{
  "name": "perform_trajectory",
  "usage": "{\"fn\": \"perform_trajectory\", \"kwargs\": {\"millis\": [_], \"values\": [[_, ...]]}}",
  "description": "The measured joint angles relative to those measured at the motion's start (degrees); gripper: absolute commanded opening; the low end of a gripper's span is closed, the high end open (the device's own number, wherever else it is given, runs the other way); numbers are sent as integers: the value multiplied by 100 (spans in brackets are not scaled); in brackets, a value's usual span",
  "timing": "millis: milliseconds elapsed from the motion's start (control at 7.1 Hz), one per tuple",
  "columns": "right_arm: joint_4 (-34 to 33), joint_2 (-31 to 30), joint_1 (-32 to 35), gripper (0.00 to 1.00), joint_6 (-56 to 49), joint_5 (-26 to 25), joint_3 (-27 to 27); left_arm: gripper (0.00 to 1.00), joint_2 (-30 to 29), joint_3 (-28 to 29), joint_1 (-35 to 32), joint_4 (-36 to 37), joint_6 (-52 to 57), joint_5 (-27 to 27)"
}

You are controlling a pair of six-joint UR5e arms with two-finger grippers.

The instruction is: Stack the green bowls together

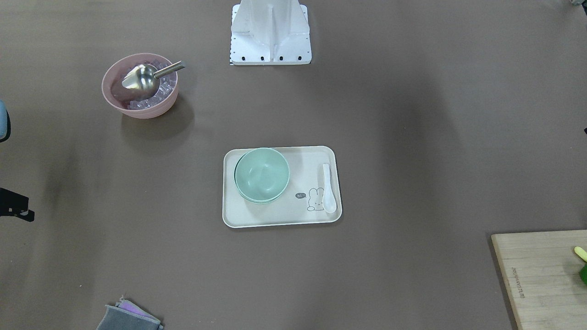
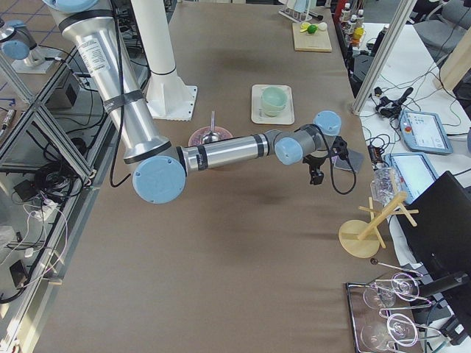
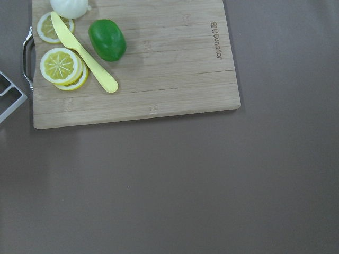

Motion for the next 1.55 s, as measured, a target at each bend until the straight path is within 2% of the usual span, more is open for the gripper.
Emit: {"fn": "perform_trajectory", "kwargs": {"millis": [1549], "values": [[25,-111,-130,100,5,18,172,99,37,-11,219,-303,-99,16]]}}
